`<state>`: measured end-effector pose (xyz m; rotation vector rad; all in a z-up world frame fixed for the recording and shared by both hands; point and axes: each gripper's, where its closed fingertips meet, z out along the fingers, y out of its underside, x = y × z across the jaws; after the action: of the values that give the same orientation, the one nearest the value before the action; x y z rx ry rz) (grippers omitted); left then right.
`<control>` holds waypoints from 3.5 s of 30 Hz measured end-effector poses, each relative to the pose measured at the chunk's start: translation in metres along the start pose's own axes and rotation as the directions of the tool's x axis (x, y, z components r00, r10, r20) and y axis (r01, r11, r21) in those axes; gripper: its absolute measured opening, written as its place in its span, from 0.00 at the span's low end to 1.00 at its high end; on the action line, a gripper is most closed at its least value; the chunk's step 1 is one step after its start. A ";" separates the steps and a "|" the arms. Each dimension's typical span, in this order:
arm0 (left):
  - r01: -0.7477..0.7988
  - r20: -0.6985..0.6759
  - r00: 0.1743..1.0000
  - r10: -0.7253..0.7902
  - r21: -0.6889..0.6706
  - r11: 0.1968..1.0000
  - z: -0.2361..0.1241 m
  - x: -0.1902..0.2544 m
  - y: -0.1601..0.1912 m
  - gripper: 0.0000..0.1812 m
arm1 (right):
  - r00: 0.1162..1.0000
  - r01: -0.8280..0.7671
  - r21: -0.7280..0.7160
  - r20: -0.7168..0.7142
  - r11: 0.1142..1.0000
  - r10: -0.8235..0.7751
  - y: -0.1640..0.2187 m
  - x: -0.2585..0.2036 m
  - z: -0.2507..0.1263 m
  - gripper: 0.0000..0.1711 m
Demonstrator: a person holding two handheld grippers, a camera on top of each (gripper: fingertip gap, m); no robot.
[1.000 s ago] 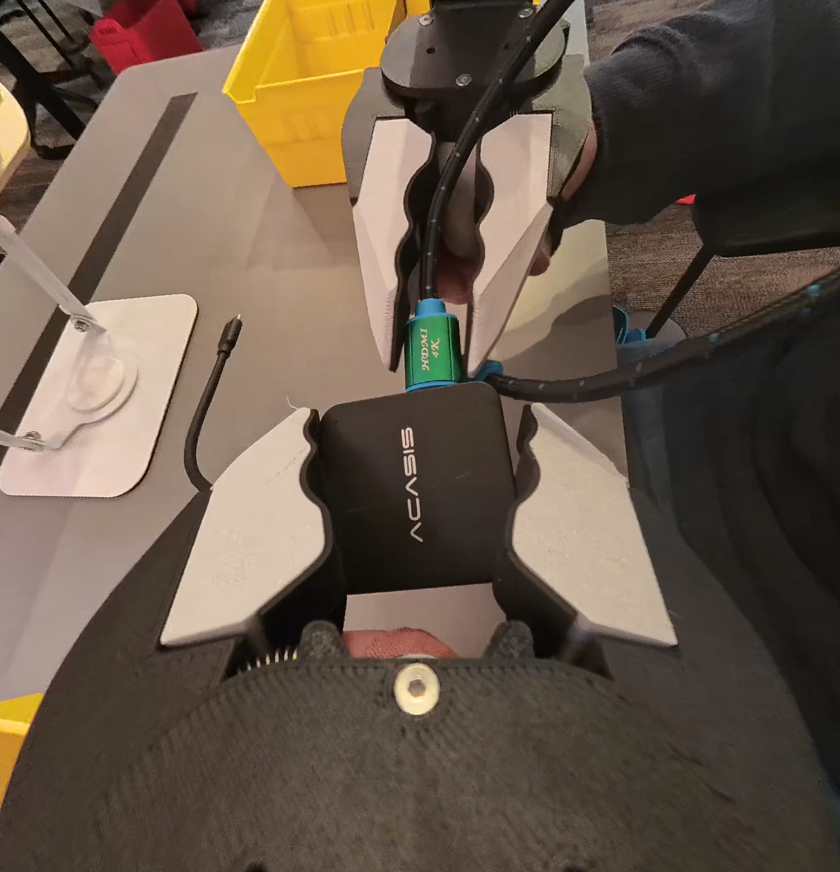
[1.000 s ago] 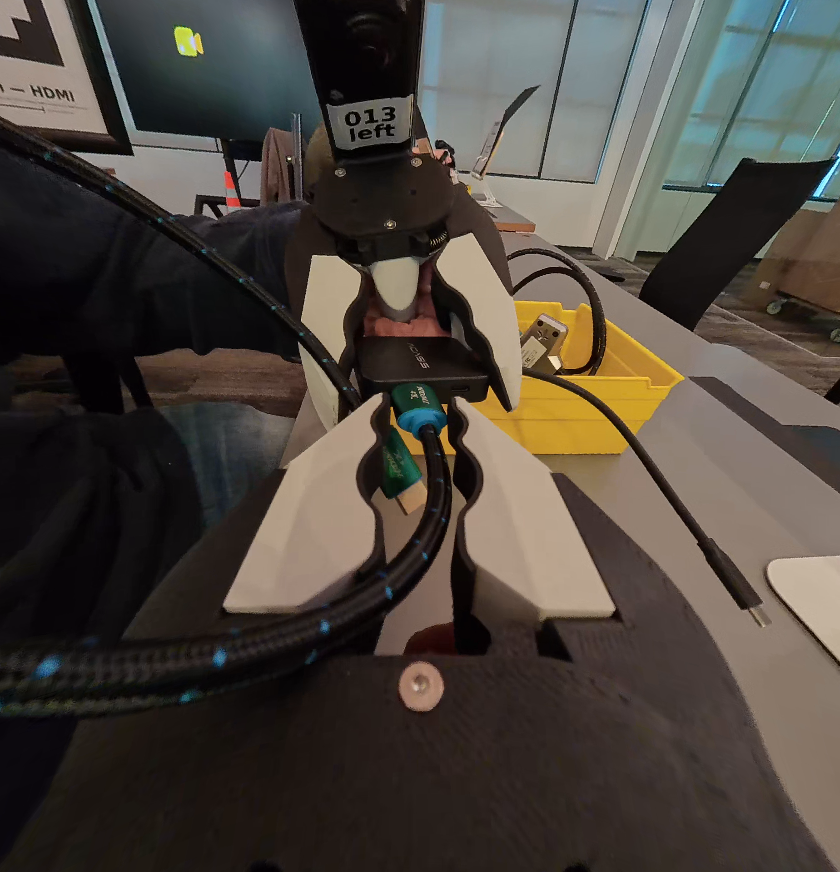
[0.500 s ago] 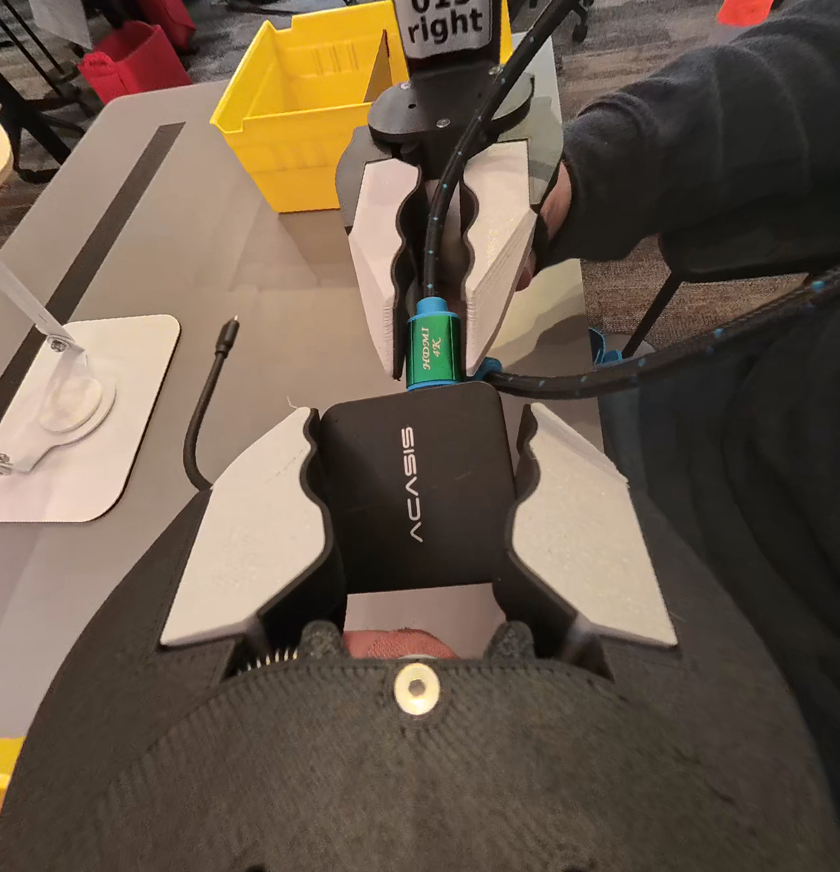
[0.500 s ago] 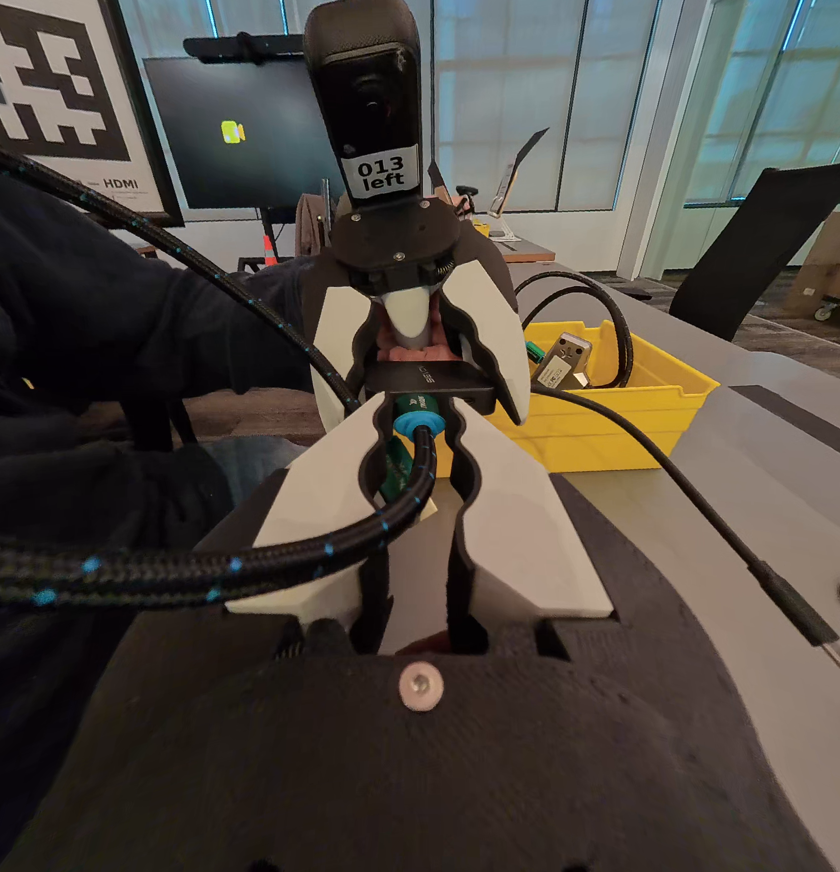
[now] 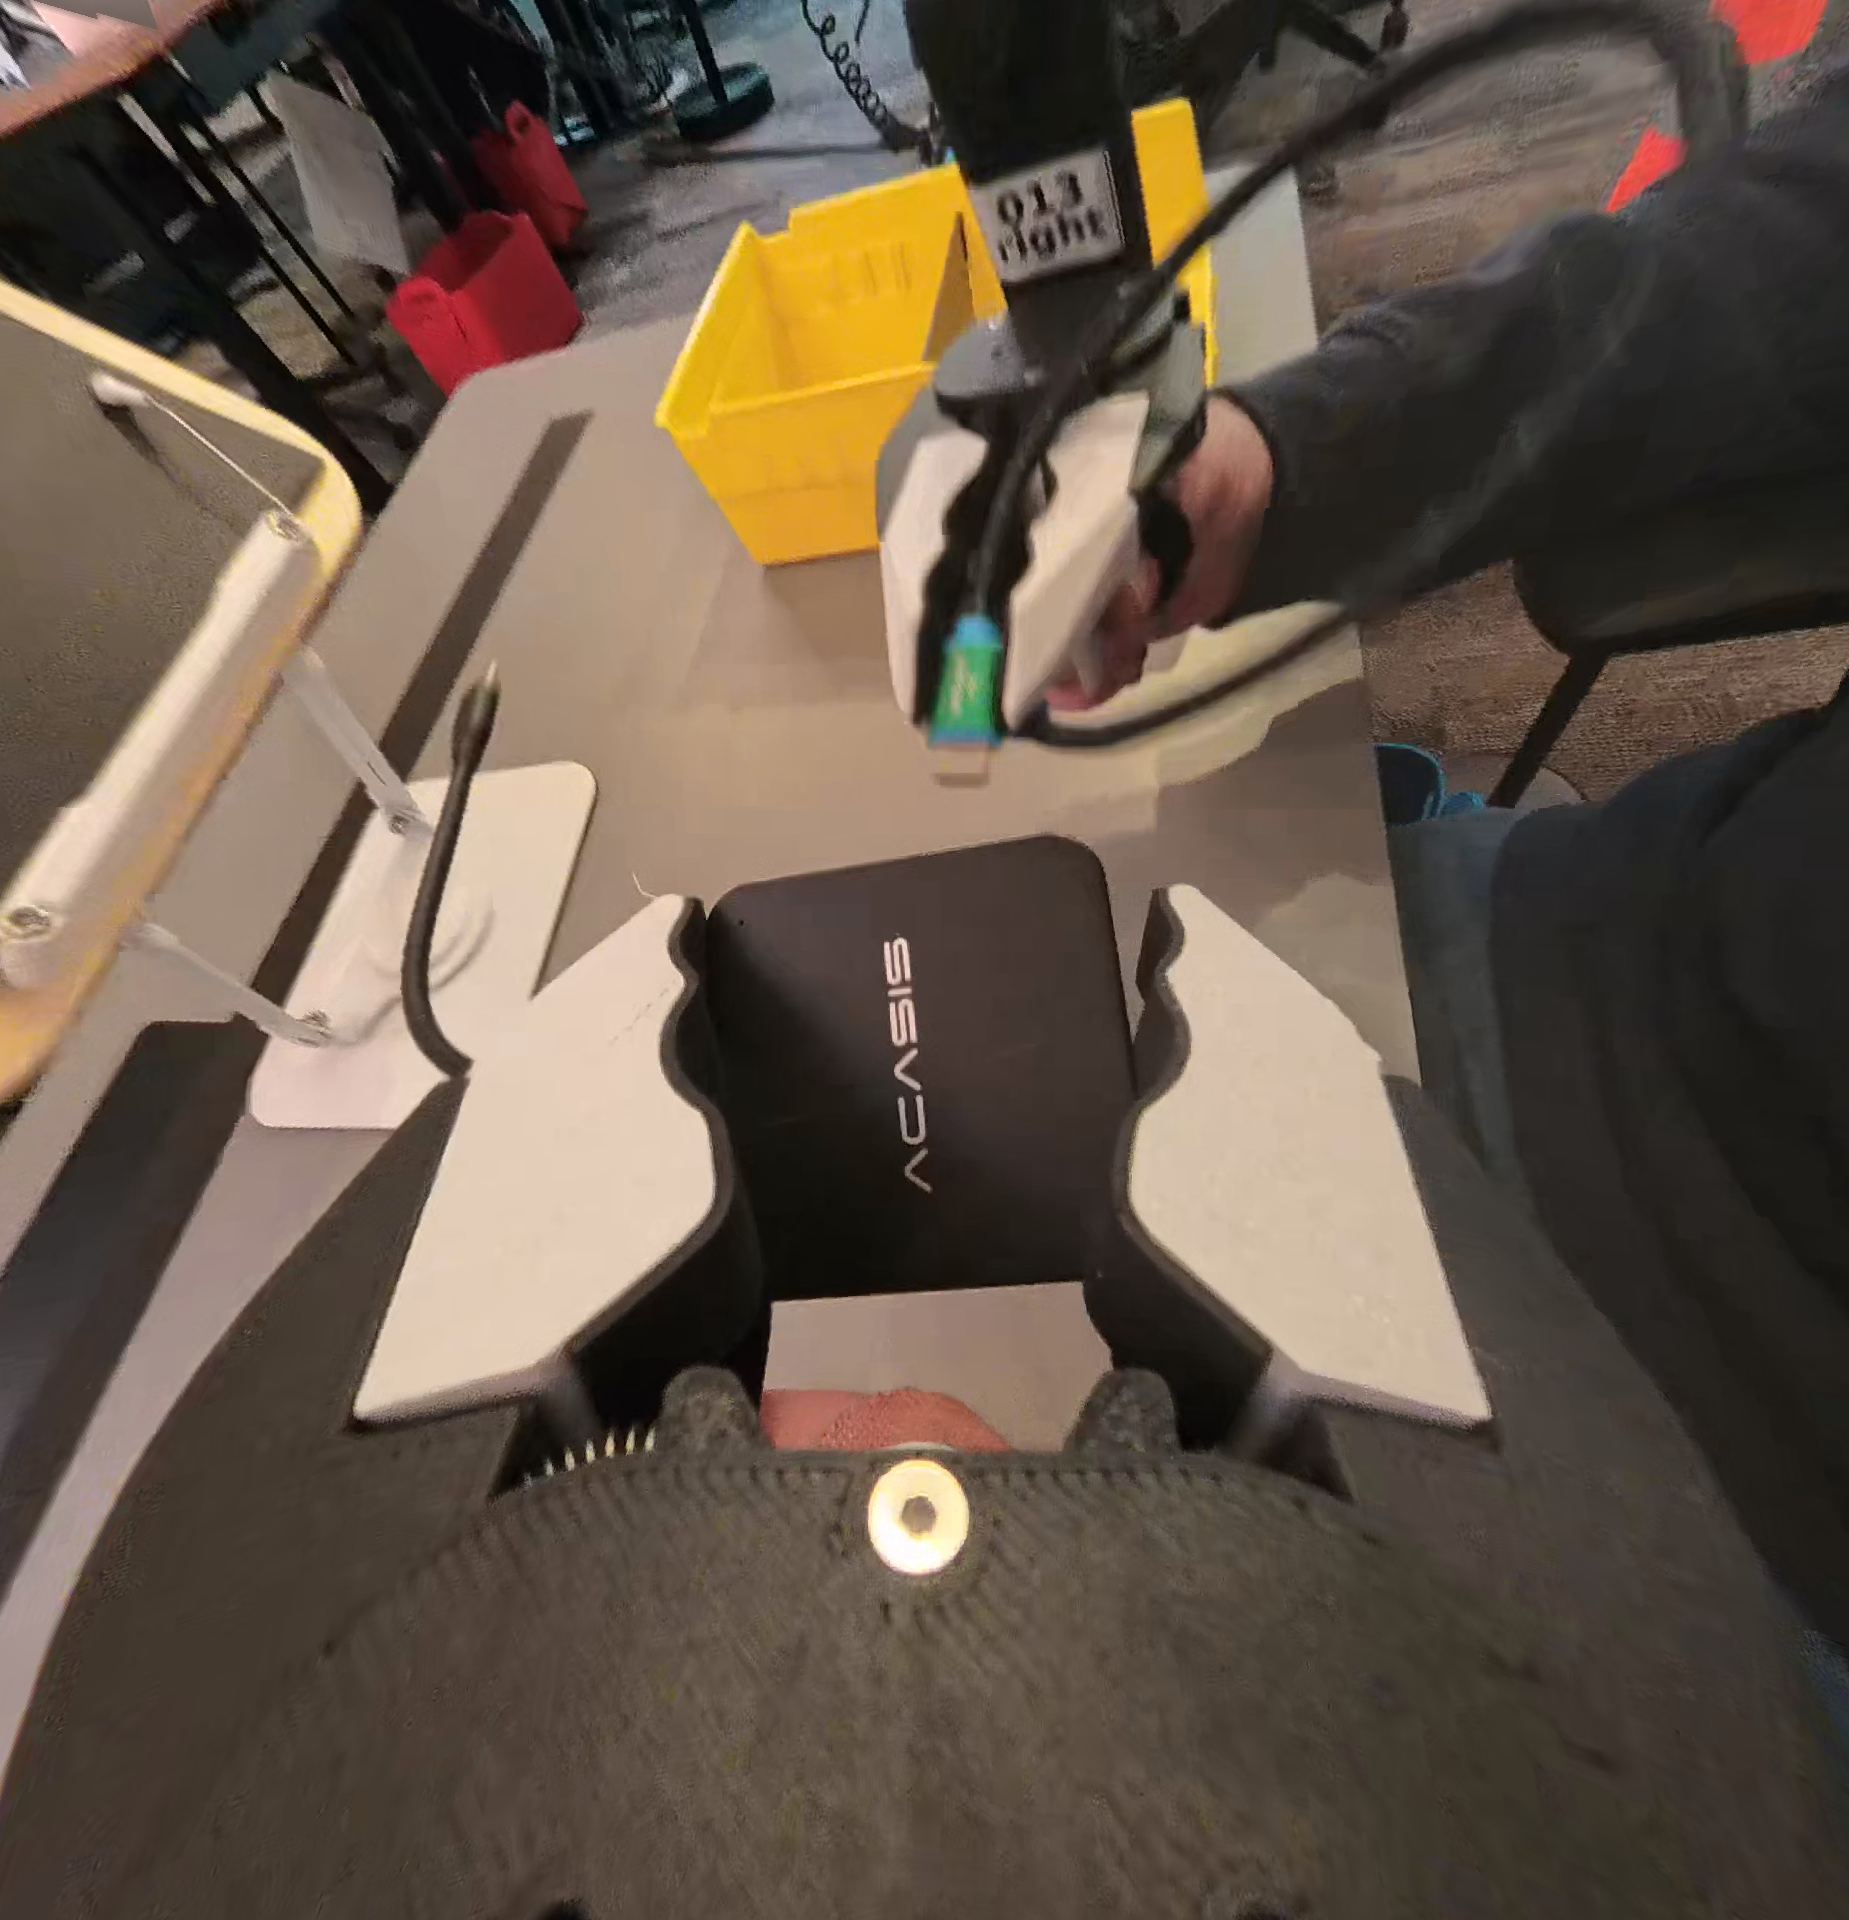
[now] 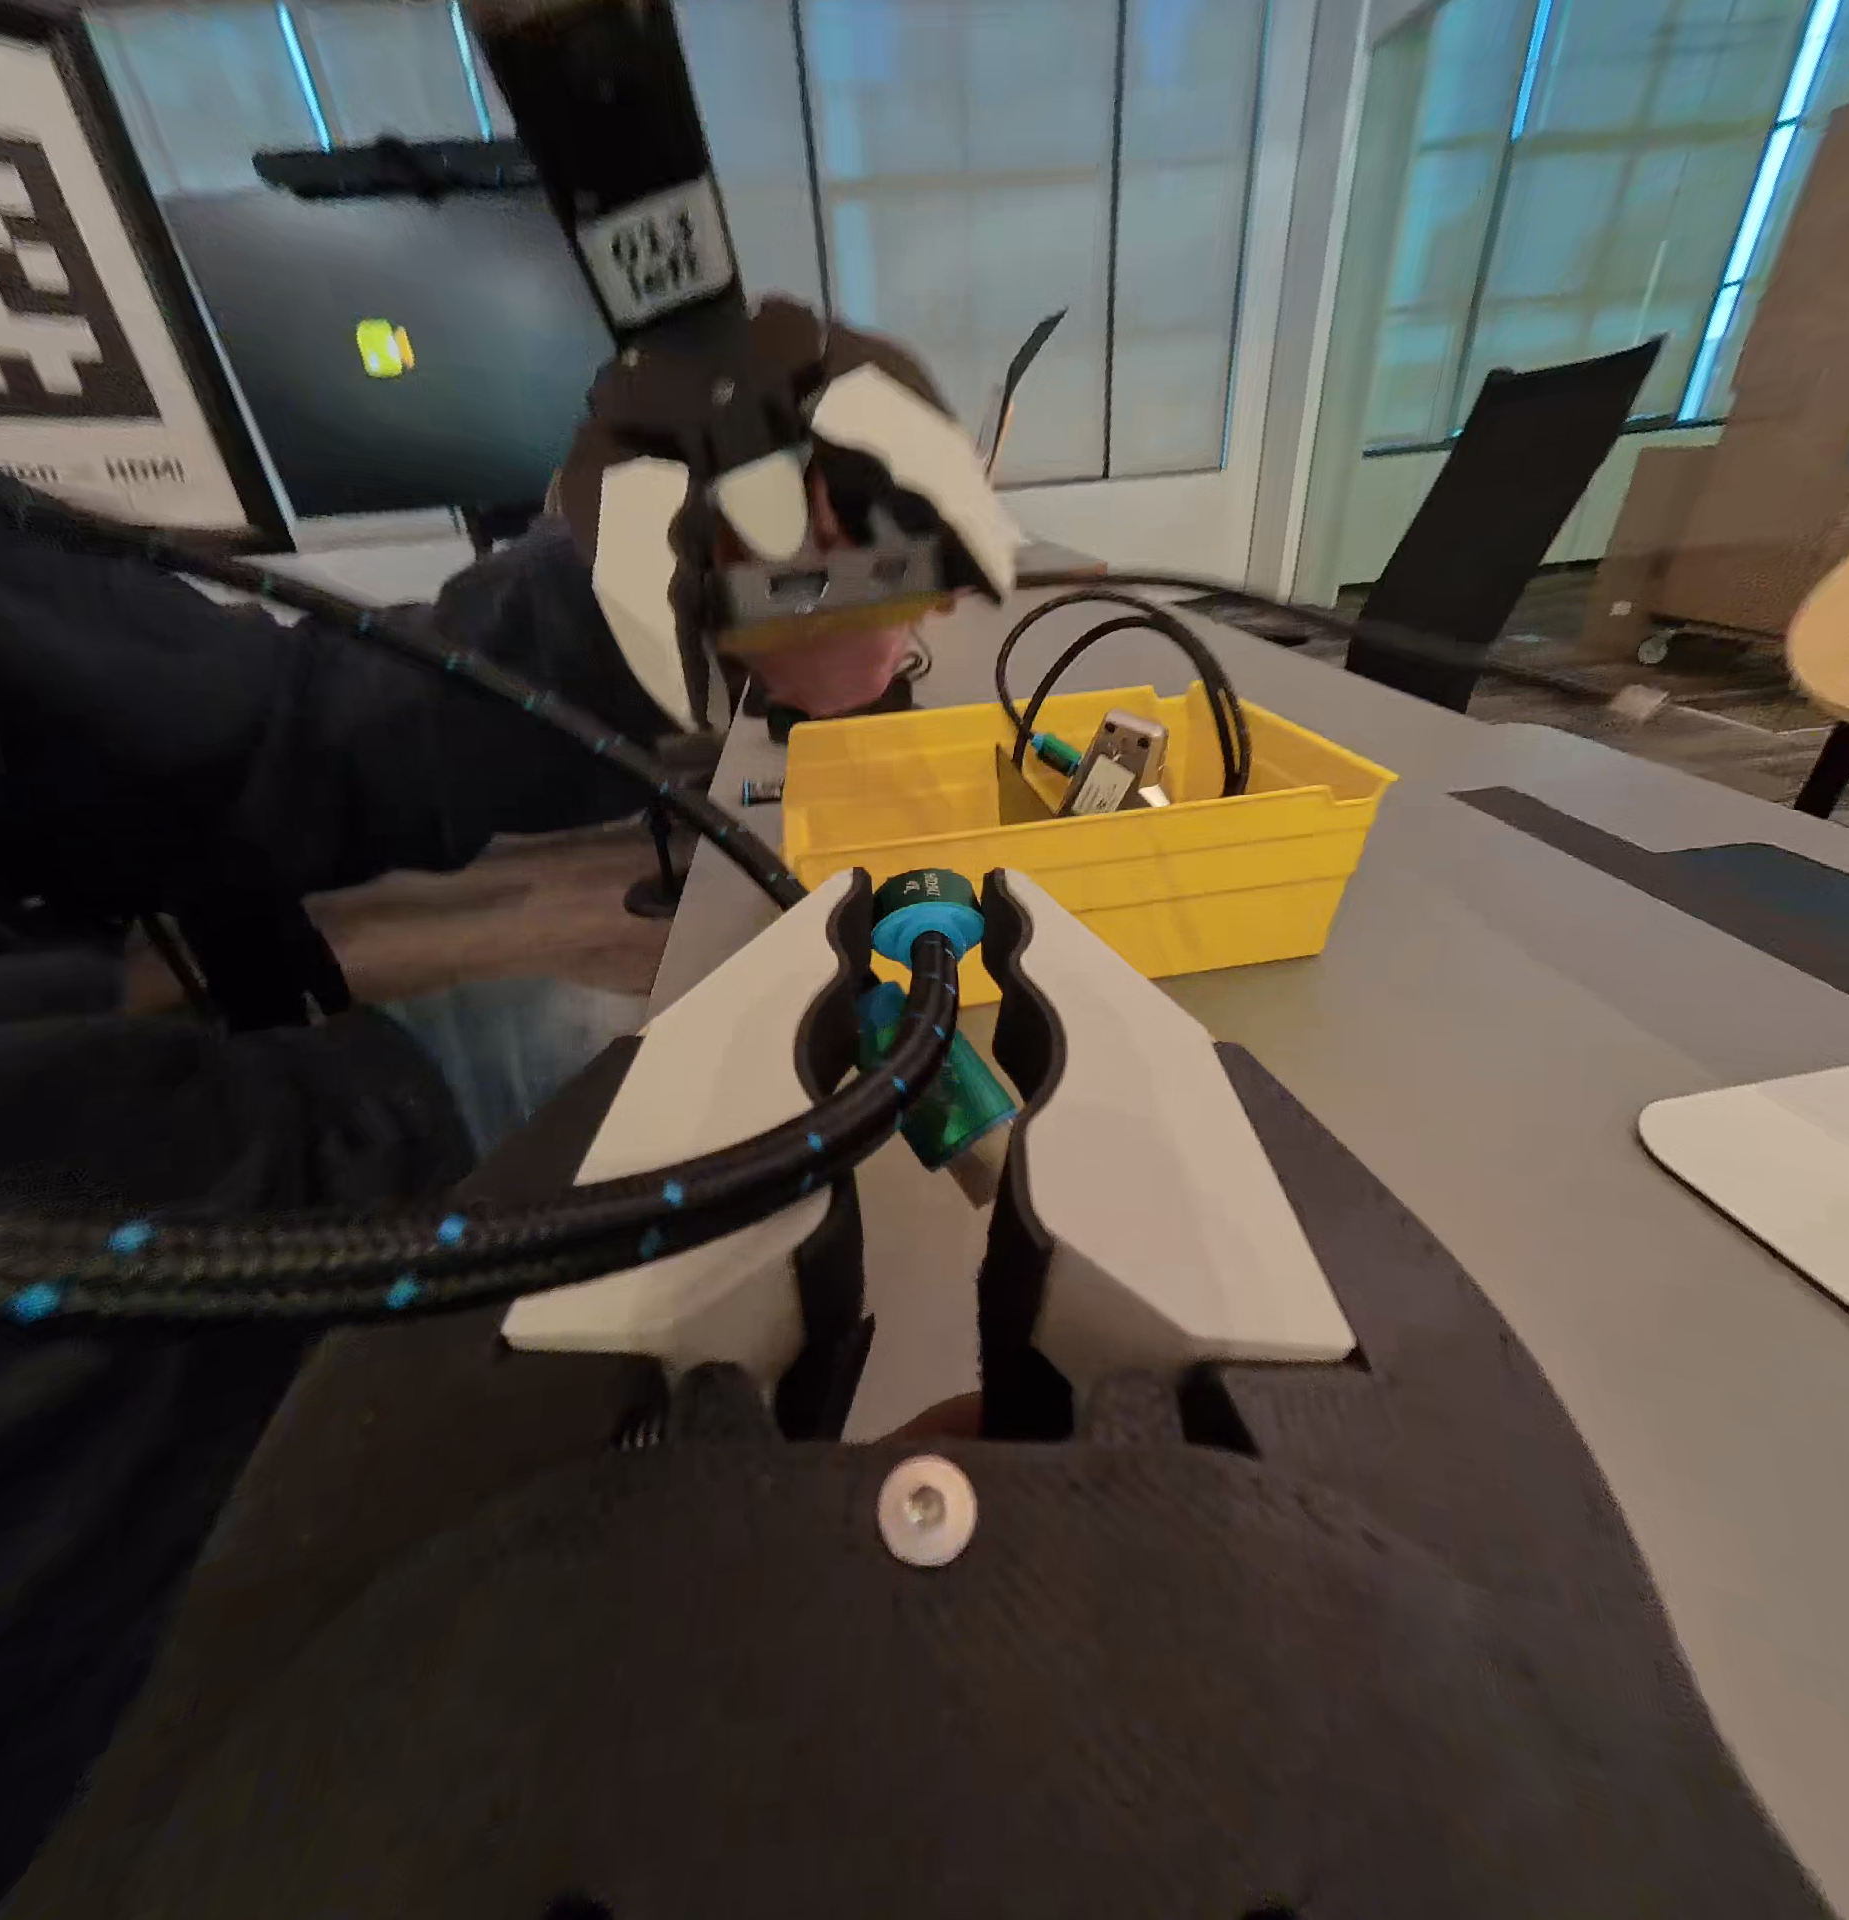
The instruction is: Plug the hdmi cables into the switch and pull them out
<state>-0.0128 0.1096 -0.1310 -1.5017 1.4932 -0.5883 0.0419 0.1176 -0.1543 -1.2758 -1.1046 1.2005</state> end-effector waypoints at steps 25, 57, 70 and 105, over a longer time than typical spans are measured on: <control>-0.016 0.140 0.990 0.028 -0.085 0.996 -0.027 -0.026 0.025 0.43 | 0.493 -0.207 -0.455 -0.813 0.866 -0.309 -0.069 0.081 -0.325 0.11; -0.022 0.107 0.993 0.040 -0.170 0.985 -0.009 -0.014 0.035 0.43 | 0.644 -0.623 -0.700 -0.712 0.349 -0.279 0.103 0.018 -0.409 0.53; -0.023 0.076 0.996 0.036 -0.174 0.984 -0.001 -0.006 0.034 0.43 | 0.593 -0.644 -0.618 -0.775 0.451 -0.217 0.113 0.029 -0.387 0.38; -0.481 0.425 0.738 0.524 -0.213 0.850 0.028 0.010 -0.044 0.40 | 0.954 -0.298 -0.165 -0.077 0.940 0.289 -0.041 -0.020 0.005 0.07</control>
<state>0.0355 0.1007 -0.1102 -1.1117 1.4533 0.1720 0.0357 0.1001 -0.1123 -1.6432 -1.0233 1.3022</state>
